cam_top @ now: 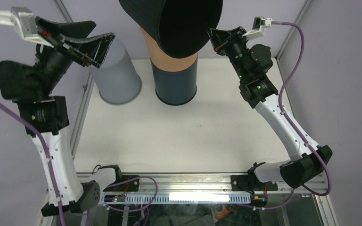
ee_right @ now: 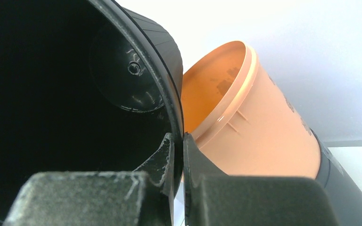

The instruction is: Turn the large container upside down

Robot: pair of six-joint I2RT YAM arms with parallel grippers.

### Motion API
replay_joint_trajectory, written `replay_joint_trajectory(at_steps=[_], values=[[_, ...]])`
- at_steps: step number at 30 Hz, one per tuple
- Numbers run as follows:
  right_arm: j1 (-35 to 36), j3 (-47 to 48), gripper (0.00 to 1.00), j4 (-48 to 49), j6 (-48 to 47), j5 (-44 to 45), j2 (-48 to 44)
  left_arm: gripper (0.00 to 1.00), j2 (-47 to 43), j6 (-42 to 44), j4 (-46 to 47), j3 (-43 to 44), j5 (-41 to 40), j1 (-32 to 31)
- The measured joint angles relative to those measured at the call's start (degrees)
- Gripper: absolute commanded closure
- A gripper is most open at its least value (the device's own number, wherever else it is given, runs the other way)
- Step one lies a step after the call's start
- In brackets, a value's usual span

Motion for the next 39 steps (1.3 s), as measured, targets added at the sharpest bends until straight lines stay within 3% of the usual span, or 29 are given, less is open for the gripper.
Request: replay_joint_trajectory(at_steps=[5, 13, 24, 30, 35, 39], values=[[1.7, 1.2, 1.00, -0.7, -1.7, 2.7, 0.6, 0.01, 6.2, 0.1, -1.6, 2.9, -2.6, -3.1], [5.1, 3.1, 1.00, -1.5, -5.7, 6.5, 0.8, 0.01, 11.5, 7.7, -9.3, 8.9, -14.3, -24.8], [7.7, 3.3, 1.00, -2.2, -8.5, 10.6, 0.8, 0.01, 9.1, 11.4, -12.2, 10.4, -24.9, -28.8], [11.7, 4.4, 1.00, -2.4, -11.1, 16.0, 1.1, 0.01, 8.4, 16.6, -13.2, 9.3, -36.9, -42.1], [13.4, 4.9, 1.00, -3.2, -13.1, 20.6, 1.4, 0.02, 9.7, 24.0, -13.7, 9.8, -53.2, -54.1], [14.0, 4.9, 1.00, -3.2, -13.9, 22.3, 1.4, 0.08, 10.9, 29.1, -13.5, 10.4, -64.3, -60.1]])
